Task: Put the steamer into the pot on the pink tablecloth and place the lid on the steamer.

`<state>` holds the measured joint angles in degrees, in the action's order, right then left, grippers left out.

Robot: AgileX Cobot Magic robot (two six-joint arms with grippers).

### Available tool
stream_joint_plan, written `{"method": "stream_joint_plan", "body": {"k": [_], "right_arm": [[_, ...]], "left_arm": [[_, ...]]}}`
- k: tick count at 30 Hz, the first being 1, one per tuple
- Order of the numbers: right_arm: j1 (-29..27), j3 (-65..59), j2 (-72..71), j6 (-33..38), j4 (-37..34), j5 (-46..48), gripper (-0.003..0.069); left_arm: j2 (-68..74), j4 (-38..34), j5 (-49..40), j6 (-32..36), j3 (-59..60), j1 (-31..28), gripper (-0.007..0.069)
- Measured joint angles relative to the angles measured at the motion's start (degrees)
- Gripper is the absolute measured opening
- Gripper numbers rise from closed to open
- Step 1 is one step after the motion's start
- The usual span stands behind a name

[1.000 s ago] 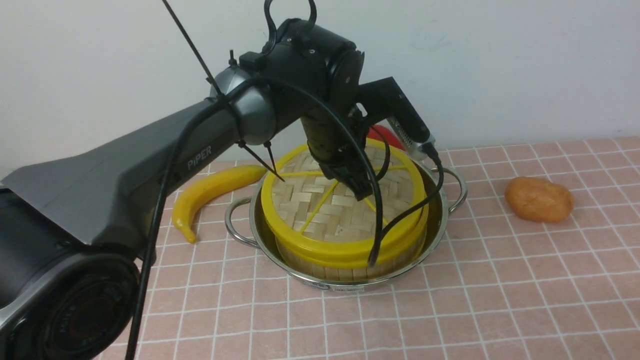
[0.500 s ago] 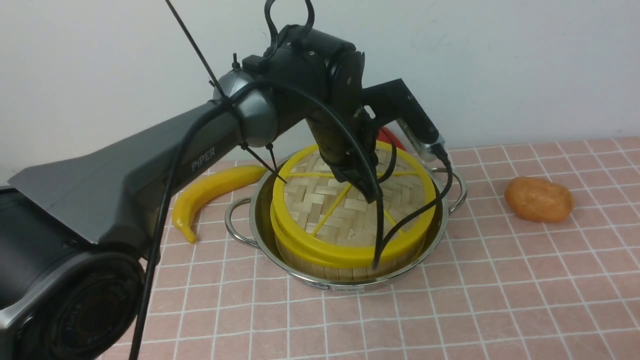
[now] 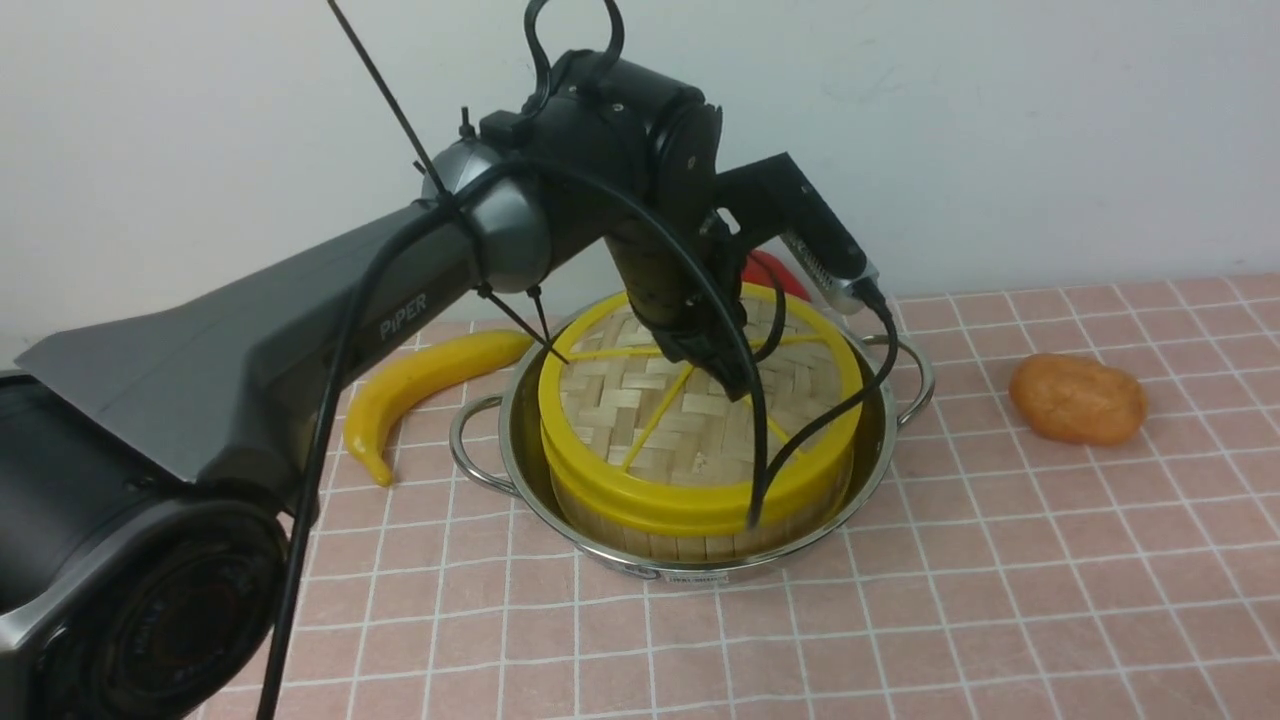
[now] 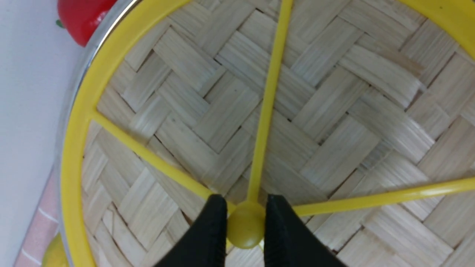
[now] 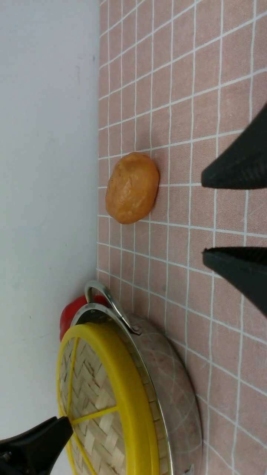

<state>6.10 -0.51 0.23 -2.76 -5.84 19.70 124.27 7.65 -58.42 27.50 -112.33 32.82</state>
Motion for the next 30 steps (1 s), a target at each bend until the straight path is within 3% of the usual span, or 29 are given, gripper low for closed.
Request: {"method": "stream_joint_plan", "body": {"k": [30], "right_arm": [[0.0, 0.0, 0.0, 0.0, 0.0, 0.0, 0.0242]], "left_arm": [[0.3, 0.0, 0.3, -4.1, 0.0, 0.0, 0.0139]]}}
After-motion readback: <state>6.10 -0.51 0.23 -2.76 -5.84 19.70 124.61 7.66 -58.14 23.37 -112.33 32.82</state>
